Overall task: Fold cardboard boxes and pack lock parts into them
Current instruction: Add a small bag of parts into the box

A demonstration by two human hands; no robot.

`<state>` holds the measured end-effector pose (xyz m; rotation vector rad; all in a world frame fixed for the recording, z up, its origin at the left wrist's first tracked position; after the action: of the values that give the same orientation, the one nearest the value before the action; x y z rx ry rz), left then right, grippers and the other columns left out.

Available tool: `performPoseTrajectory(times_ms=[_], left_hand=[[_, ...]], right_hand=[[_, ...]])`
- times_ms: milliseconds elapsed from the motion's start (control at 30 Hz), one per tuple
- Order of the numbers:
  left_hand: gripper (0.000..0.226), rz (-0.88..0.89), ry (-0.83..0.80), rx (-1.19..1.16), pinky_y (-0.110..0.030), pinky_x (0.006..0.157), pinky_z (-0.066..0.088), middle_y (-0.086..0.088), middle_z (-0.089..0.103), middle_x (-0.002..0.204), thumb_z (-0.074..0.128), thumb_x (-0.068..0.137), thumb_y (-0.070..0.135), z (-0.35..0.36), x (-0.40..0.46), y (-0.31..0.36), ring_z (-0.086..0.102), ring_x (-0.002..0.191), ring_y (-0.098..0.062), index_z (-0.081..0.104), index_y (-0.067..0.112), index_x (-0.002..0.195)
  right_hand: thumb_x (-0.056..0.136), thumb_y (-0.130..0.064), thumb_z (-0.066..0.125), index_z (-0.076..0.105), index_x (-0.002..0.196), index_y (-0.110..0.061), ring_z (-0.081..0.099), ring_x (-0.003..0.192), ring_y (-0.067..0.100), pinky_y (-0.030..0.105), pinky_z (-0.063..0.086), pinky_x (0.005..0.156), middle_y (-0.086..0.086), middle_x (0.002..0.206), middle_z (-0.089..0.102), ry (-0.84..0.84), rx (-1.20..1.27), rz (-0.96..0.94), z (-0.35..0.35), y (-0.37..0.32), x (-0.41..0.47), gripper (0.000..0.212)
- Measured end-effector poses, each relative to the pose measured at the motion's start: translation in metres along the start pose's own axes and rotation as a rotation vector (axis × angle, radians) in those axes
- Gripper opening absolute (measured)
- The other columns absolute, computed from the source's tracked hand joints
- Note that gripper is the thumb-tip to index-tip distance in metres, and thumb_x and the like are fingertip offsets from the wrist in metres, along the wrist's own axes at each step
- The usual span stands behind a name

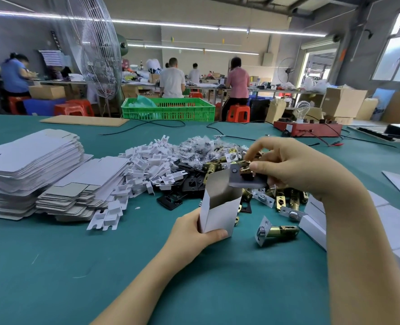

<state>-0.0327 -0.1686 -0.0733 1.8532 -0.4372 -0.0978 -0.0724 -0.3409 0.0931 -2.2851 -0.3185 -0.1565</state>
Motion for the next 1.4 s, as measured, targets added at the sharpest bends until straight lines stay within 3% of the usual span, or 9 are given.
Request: performPoseTrajectory(times_ms=[200, 233, 333, 433, 600, 733, 1000, 1200, 1400], left_hand=[[0.029, -0.012, -0.012, -0.023, -0.024, 0.075, 0.053, 0.015, 0.071, 0.097, 0.082, 0.077, 0.028, 0.000, 0.000, 0.000, 0.067, 0.092, -0.008, 0.067, 0.036, 0.100], [0.031, -0.013, -0.019, -0.036, -0.023, 0.075, 0.053, 0.015, 0.071, 0.098, 0.082, 0.076, 0.030, 0.001, 0.000, 0.000, 0.067, 0.092, -0.008, 0.067, 0.036, 0.101], [0.037, -0.016, -0.032, -0.059, -0.028, 0.079, 0.055, 0.015, 0.072, 0.100, 0.079, 0.068, 0.038, 0.001, 0.000, 0.000, 0.067, 0.094, -0.009, 0.067, 0.036, 0.103], [0.038, -0.022, -0.033, -0.054, -0.029, 0.078, 0.055, 0.015, 0.071, 0.099, 0.077, 0.066, 0.041, 0.001, 0.001, 0.000, 0.067, 0.093, -0.010, 0.067, 0.037, 0.102], [0.039, -0.029, -0.038, -0.073, -0.032, 0.076, 0.056, 0.012, 0.072, 0.100, 0.076, 0.065, 0.041, 0.001, 0.001, 0.000, 0.068, 0.093, -0.013, 0.067, 0.035, 0.102], [0.039, -0.023, -0.040, -0.077, -0.032, 0.078, 0.056, 0.013, 0.072, 0.100, 0.076, 0.066, 0.041, 0.001, 0.000, 0.001, 0.067, 0.093, -0.011, 0.067, 0.034, 0.103], [0.031, -0.042, -0.058, -0.111, -0.023, 0.075, 0.053, 0.018, 0.072, 0.098, 0.077, 0.065, 0.043, 0.001, 0.002, -0.001, 0.067, 0.092, -0.005, 0.068, 0.042, 0.095], [0.030, -0.036, -0.067, -0.111, -0.020, 0.076, 0.053, 0.020, 0.072, 0.099, 0.078, 0.064, 0.043, 0.000, 0.003, 0.000, 0.067, 0.092, -0.003, 0.067, 0.051, 0.091], [0.032, -0.021, -0.083, -0.110, -0.016, 0.074, 0.049, 0.021, 0.072, 0.098, 0.079, 0.065, 0.039, 0.000, 0.002, 0.003, 0.067, 0.091, 0.000, 0.066, 0.053, 0.091]], right_hand=[[0.094, -0.012, 0.057, 0.072, 0.089, -0.018, 0.053, 0.060, 0.010, 0.018, 0.045, 0.054, -0.001, 0.068, 0.064, 0.062, 0.242, -0.067, 0.004, -0.001, 0.001, 0.016], [0.089, -0.017, 0.062, 0.072, 0.090, -0.014, 0.055, 0.063, 0.009, 0.017, 0.048, 0.057, 0.000, 0.072, 0.065, 0.049, 0.330, -0.063, 0.007, 0.000, 0.002, 0.011], [0.061, -0.029, 0.076, 0.069, 0.094, -0.007, 0.059, 0.068, 0.012, 0.020, 0.053, 0.064, 0.003, 0.077, 0.066, 0.005, 0.527, -0.041, 0.012, 0.006, 0.004, 0.040], [0.049, -0.027, 0.083, 0.066, 0.096, -0.007, 0.066, 0.078, 0.021, 0.030, 0.056, 0.074, 0.013, 0.086, 0.069, 0.032, 0.438, -0.013, 0.012, 0.010, 0.006, 0.053], [0.063, -0.033, 0.076, 0.069, 0.095, -0.010, 0.066, 0.071, 0.018, 0.019, 0.052, 0.061, 0.011, 0.078, 0.070, 0.023, 0.339, -0.092, 0.011, -0.004, 0.002, 0.041], [0.071, -0.045, 0.067, 0.073, 0.091, -0.023, 0.048, 0.064, 0.018, 0.022, 0.042, 0.059, 0.018, 0.072, 0.055, 0.088, 0.155, -0.156, 0.009, -0.013, 0.002, 0.031], [0.082, -0.047, 0.056, 0.065, 0.080, -0.033, 0.061, 0.059, 0.010, 0.017, 0.047, 0.056, -0.014, 0.066, 0.062, 0.246, 0.077, -0.202, 0.007, -0.005, 0.009, 0.017], [0.088, -0.015, 0.064, 0.060, 0.091, -0.014, 0.066, 0.056, 0.018, 0.023, 0.053, 0.054, 0.002, 0.069, 0.069, 0.131, 0.157, -0.173, 0.011, 0.004, 0.011, 0.006], [0.087, -0.027, 0.064, 0.061, 0.091, -0.031, 0.057, 0.064, 0.015, 0.019, 0.044, 0.060, 0.000, 0.079, 0.069, -0.047, 0.020, -0.162, 0.023, 0.006, 0.011, 0.007]])
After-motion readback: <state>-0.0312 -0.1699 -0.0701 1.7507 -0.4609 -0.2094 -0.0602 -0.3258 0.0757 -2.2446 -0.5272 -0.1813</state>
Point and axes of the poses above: each hand's wrist, its own x-axis towards the middle knuckle, its own z-axis out of the palm, y = z × x, the point moved 5 cm from there along x, towards the middle knuckle
